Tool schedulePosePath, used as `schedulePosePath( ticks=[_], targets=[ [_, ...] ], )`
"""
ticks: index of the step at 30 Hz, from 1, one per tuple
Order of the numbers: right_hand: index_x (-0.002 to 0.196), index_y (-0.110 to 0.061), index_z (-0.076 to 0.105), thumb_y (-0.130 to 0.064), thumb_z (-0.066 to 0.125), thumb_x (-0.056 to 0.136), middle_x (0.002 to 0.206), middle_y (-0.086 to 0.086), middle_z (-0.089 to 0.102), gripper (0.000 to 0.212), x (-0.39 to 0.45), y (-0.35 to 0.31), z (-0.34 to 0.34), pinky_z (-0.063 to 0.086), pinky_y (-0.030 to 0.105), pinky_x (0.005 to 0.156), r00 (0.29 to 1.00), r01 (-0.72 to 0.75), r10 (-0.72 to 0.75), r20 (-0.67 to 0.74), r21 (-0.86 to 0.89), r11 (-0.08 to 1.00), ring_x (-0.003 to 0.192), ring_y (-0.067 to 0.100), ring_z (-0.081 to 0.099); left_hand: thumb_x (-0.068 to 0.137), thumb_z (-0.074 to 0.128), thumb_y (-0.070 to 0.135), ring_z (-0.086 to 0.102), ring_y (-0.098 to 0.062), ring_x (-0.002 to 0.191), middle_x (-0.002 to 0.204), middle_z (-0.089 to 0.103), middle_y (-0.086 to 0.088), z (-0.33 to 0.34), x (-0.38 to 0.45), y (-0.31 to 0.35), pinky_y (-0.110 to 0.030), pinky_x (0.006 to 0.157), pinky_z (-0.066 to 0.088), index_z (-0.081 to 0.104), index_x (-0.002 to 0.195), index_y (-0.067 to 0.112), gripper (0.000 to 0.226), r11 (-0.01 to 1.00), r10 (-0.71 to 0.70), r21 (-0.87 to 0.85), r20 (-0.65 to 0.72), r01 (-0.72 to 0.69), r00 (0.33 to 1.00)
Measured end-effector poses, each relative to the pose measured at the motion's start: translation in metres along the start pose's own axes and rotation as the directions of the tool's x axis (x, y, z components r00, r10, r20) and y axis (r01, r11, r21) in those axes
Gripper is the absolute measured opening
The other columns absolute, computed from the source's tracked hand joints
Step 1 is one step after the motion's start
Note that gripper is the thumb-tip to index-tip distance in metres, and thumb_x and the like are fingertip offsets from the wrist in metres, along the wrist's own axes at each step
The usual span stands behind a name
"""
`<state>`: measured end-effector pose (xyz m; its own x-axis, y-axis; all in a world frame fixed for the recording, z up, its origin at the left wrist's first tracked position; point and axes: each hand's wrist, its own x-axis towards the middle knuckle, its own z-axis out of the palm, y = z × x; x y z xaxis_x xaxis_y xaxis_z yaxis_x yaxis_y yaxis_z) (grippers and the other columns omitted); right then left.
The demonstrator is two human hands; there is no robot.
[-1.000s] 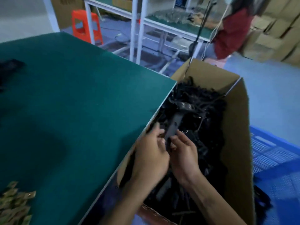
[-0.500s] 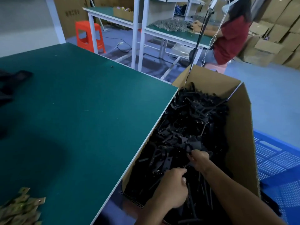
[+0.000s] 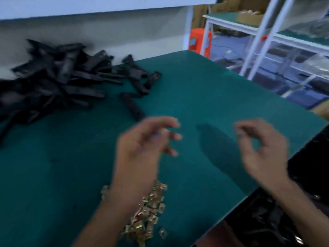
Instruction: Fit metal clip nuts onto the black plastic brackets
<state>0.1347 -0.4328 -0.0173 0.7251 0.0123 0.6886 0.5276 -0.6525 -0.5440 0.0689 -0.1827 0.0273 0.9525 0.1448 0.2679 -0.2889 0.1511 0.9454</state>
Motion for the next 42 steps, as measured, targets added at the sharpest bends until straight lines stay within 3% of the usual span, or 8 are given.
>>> schedulePosePath(
  ticks=[5,9,14,19,23,29,38,42],
  targets=[
    [0.104,-0.017,0.072,-0.049,0.063,0.095,0.094,-0.006,0.066,0.034,0.066,-0.065,0.14,0.052,0.037,0.079,0.835,0.087,-0.045,0.548,-0.052,0.995,0.089,0.019,0.064,0.1,0.05,0.001,0.052,-0.015,0.058,0.075,0.066,0.005,-0.121,0.02,-0.032,-0.029,0.052,0.041,0.068,0.092,0.014,0.024,0.986,0.024,0.149,-0.578,0.076,0.816],
    [0.116,-0.015,0.061,-0.066,0.062,0.086,0.122,0.008,0.061,0.059,0.097,-0.096,0.217,0.048,0.04,0.076,0.695,0.173,0.147,0.704,-0.363,0.916,0.108,0.035,0.061,0.099,0.05,0.004,0.052,-0.014,0.056,0.073,0.065,0.005,-0.154,0.009,-0.058,-0.03,0.049,0.043,0.068,0.094,0.016,0.022,0.973,0.005,0.176,-0.659,0.149,0.752],
    [0.068,-0.014,0.043,-0.026,0.06,0.091,0.071,0.004,0.047,0.031,0.097,-0.121,0.246,0.032,0.03,0.05,0.783,0.302,0.072,0.617,-0.48,0.824,0.07,0.029,0.045,0.099,0.049,-0.001,0.067,-0.021,0.069,0.081,0.07,-0.004,-0.149,0.015,-0.054,-0.028,0.059,0.054,0.07,0.092,0.013,0.026,0.992,0.014,0.111,-0.607,0.067,0.795],
    [0.066,-0.01,0.059,-0.032,0.037,0.1,0.061,0.004,0.064,0.046,0.08,-0.14,0.228,0.048,0.037,0.061,0.871,-0.163,0.141,0.47,0.006,0.987,0.065,0.029,0.061,0.104,0.051,0.012,0.072,-0.026,0.102,0.102,0.076,-0.01,-0.145,0.021,-0.039,-0.03,0.083,0.058,0.075,0.094,0.007,0.026,0.982,-0.189,-0.094,-0.554,0.165,0.811],
    [0.094,-0.011,0.072,-0.033,0.035,0.109,0.084,0.006,0.079,0.046,0.045,-0.175,0.213,0.053,0.036,0.074,0.699,-0.64,0.169,0.695,0.502,0.581,0.079,0.021,0.073,0.104,0.04,0.052,0.07,-0.018,0.106,0.11,0.076,0.001,-0.147,0.033,-0.023,-0.039,0.096,0.054,0.069,0.112,0.013,0.049,0.931,-0.353,-0.081,-0.447,0.355,0.822],
    [0.076,-0.017,0.069,-0.034,0.033,0.111,0.074,0.001,0.076,0.054,0.012,-0.191,0.21,0.048,0.035,0.074,0.545,-0.455,-0.175,0.82,0.465,0.759,0.075,0.02,0.07,0.105,0.034,0.056,0.074,-0.017,0.099,0.104,0.077,0.003,-0.143,0.057,0.016,-0.041,0.084,0.052,0.057,0.118,0.021,0.044,0.948,-0.316,-0.227,-0.562,0.224,0.765],
    [0.069,-0.014,0.068,-0.019,0.042,0.105,0.068,0.003,0.074,0.045,0.007,-0.188,0.199,0.055,0.032,0.078,0.398,-0.306,-0.257,0.881,0.392,0.868,0.068,0.01,0.068,0.106,0.031,0.051,0.064,-0.032,0.06,0.07,0.061,-0.022,-0.12,0.056,0.004,-0.048,0.055,0.057,0.056,0.08,-0.004,0.066,0.898,0.347,0.434,-0.603,-0.07,0.719],
    [0.088,-0.02,0.075,-0.024,0.065,0.099,0.074,-0.006,0.072,0.015,0.012,-0.153,0.173,0.043,0.017,0.057,0.608,-0.205,-0.206,0.767,0.402,0.892,0.06,0.004,0.06,0.1,0.023,0.066,0.053,-0.031,0.058,0.058,0.047,0.0,-0.134,0.05,-0.006,-0.041,0.05,0.036,0.035,0.06,0.023,0.059,0.551,0.365,0.808,-0.457,0.208,0.811]
  ],
)
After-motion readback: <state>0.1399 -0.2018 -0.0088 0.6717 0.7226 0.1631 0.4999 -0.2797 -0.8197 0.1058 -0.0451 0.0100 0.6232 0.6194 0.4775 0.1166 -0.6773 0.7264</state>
